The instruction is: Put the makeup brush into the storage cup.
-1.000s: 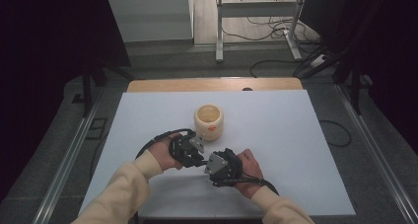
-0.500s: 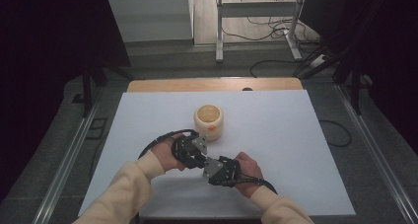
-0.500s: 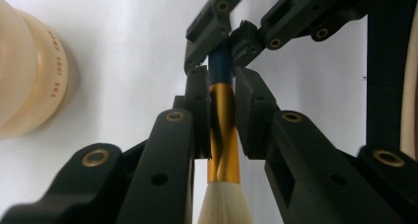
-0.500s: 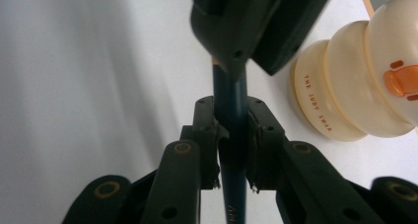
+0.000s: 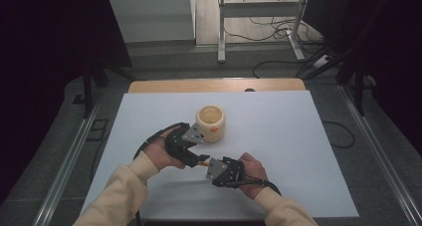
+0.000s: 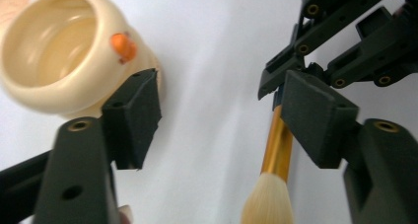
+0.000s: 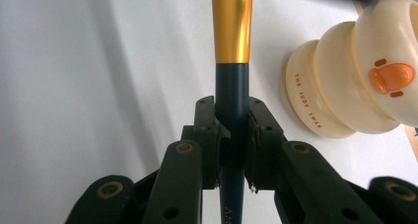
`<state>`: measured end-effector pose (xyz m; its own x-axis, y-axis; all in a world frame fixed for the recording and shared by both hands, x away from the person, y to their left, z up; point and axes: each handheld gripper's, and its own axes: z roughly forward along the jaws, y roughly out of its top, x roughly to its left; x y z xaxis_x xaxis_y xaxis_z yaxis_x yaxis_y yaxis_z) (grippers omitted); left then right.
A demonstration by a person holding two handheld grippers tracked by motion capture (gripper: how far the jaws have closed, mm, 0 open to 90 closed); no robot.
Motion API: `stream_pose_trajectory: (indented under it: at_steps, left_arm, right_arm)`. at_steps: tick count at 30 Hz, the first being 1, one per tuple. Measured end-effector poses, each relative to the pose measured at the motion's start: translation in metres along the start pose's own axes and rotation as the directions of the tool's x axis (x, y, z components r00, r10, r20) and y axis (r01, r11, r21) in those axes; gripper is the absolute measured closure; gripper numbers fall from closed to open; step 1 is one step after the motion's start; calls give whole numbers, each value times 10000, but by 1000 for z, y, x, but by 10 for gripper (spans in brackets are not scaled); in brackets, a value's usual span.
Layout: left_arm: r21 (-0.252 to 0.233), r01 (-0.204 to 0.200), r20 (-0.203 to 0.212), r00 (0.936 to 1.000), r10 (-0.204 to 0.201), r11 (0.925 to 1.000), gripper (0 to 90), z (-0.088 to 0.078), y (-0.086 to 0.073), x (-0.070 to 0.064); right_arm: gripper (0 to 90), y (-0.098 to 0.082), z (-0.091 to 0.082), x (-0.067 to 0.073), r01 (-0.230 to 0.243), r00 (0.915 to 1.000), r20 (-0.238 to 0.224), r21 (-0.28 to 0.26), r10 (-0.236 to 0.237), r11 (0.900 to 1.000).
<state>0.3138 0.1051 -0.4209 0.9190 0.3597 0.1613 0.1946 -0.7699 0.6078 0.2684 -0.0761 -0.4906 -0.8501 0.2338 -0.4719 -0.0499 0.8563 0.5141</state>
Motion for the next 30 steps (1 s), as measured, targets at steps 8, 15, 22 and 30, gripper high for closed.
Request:
stream_pose_trajectory:
  at_steps: [8,15,22,30]
  left_arm:
    - [-347,744,-336,9966,-755,9966,245,-15,-15,7]
    - [-610,1822,-571,9809,-1857,9814,158,-23,-24,5]
    - [-1300,2398,-463,9678,-2475,9621,160,-33,-35,4]
    - [-1664,2821,-466,9549,-2933,9448,157,-38,-51,-1]
  right_arm:
    - [780,-2,0,-1,-6,10000,63,-24,6,10000]
    - [780,-7,-3,-5,-306,9995,85,-73,307,9995]
    - [780,-13,-9,-16,-85,9998,161,76,84,9999]
    - [780,-18,-13,-20,-423,9986,308,75,421,9991]
